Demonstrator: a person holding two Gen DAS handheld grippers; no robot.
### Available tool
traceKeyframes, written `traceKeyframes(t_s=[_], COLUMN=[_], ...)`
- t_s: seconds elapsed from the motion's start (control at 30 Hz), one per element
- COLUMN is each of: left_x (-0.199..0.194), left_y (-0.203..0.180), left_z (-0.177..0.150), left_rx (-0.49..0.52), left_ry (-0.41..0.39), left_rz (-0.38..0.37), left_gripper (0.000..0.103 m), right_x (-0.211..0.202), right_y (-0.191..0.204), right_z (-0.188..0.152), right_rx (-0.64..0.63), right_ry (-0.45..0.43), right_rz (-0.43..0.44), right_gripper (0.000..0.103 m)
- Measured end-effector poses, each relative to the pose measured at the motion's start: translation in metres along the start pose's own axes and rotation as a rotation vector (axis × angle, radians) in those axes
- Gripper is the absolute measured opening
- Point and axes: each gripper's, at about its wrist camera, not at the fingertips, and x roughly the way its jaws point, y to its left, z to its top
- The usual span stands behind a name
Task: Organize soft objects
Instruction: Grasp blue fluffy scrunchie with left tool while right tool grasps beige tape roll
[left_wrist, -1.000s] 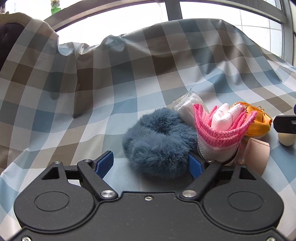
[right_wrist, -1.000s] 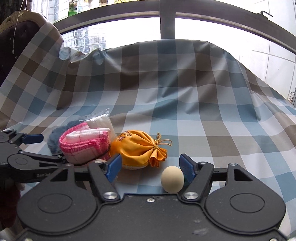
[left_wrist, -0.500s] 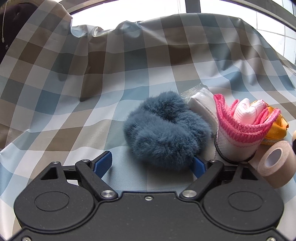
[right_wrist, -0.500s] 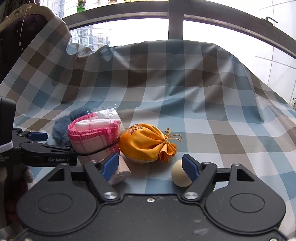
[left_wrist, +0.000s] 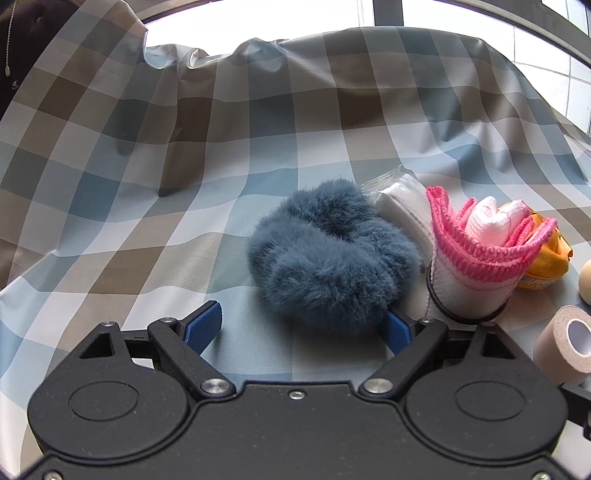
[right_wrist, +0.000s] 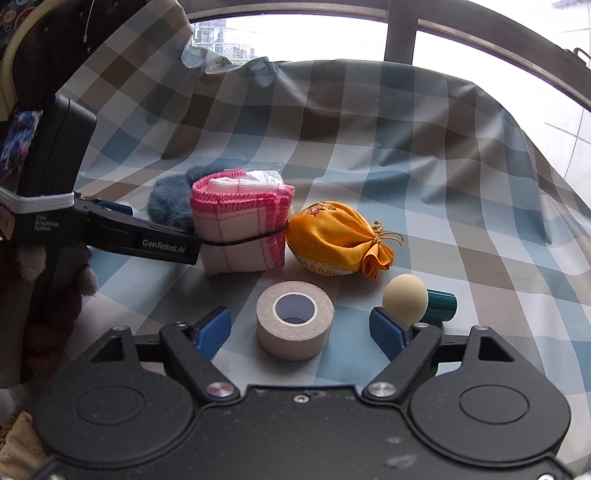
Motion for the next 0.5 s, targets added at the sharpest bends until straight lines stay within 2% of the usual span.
traceKeyframes(t_s=[0.07, 0.13, 0.2, 0.37, 0.5], left_x=[-0.001, -0.002, -0.002, -0.002, -0.001], left_y=[0.0, 0.0, -0.001, 0.0, 0.0], left_z=[0.0, 0.0, 0.0, 0.0, 0.0], left_rx=[0.002, 0.005, 0.006, 0.004, 0.001], left_ry=[-0.002, -0.005, -0.008, -0.01, -0.014], left_rz=[-0.004, -0.009, -0.01, -0.014, -0.015], left_gripper=[0.086, 0.086, 0.086, 0.088, 0.093], right_x=[0.011, 0.02, 0.025, 0.041, 0.048], right_y=[0.003, 0.002, -0.003, -0.013, -0.02], right_z=[0.001, 0.004, 0.009, 0.018, 0.016], right_rx=[-0.015, -0.012, 0.019, 0.035, 0.066], right_ry=[0.037, 0.073, 0.082, 0.075, 0.041], right_rz=[-0.005, -0.001, 0.039, 0.002, 0.016], right_gripper=[0.078, 0.053, 0.047, 0.047, 0.047])
